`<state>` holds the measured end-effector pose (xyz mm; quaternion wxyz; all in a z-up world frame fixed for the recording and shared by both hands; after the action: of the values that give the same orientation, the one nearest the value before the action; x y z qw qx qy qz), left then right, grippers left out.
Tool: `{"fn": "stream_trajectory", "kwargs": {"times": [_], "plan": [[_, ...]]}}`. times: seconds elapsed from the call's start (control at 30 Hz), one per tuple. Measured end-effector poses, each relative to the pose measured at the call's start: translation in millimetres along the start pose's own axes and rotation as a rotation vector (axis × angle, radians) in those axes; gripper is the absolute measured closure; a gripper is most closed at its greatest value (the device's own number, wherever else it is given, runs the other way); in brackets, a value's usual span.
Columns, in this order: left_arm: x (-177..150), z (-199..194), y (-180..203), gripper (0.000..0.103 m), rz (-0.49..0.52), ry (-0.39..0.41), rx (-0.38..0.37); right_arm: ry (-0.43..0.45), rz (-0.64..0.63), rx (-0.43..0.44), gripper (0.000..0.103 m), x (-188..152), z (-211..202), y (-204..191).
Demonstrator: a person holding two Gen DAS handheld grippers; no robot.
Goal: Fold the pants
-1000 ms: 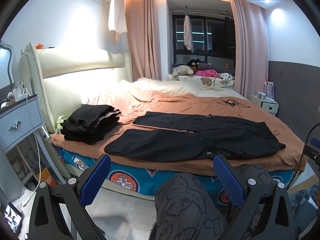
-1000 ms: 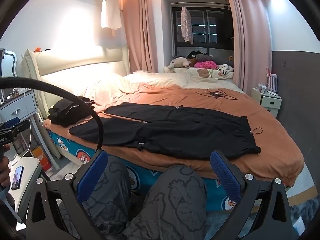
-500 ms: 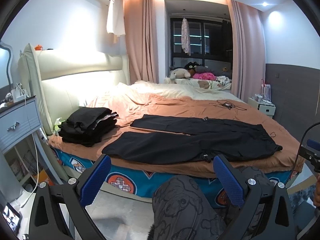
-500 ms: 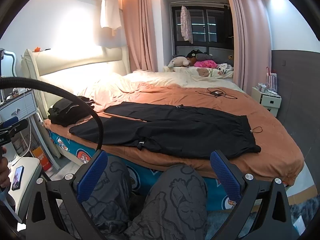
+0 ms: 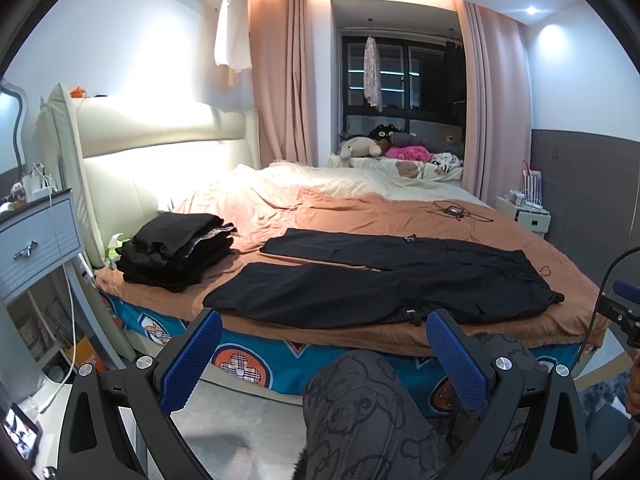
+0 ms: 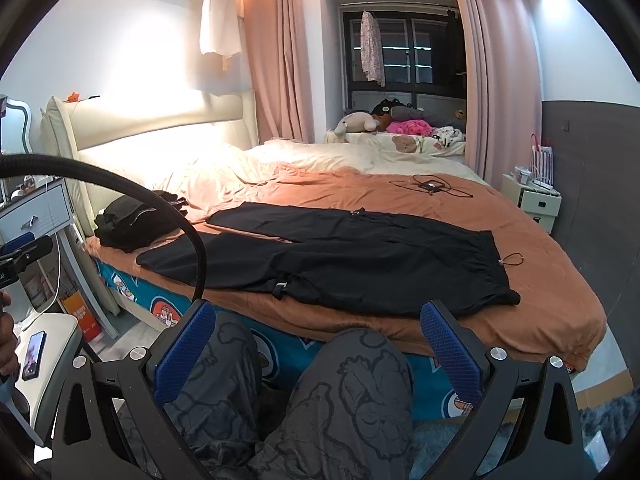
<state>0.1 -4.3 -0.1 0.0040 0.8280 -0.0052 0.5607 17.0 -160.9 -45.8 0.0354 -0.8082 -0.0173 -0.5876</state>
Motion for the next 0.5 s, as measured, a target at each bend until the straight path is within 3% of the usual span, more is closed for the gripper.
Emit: {"fn": "stream_trajectory", "kwargs": {"times": [0.5], "plan": [[1.0, -2.1, 3.6, 0.000, 0.006, 0.005, 0.003, -0.003, 0.005, 0.004, 0.000, -1.0, -1.1, -0.6]]}}
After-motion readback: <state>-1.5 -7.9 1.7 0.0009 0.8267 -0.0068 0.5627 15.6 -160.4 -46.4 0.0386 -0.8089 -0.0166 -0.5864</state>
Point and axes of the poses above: each gripper's, at about its wrist camera, not at the fingertips, and z roughly the way its jaws point, y to its right, x to its top, the point moved 2 cm from there along z, roughly the way its jaws point, and after that the axes turned 1 degree about x, right-handed, at the moved point
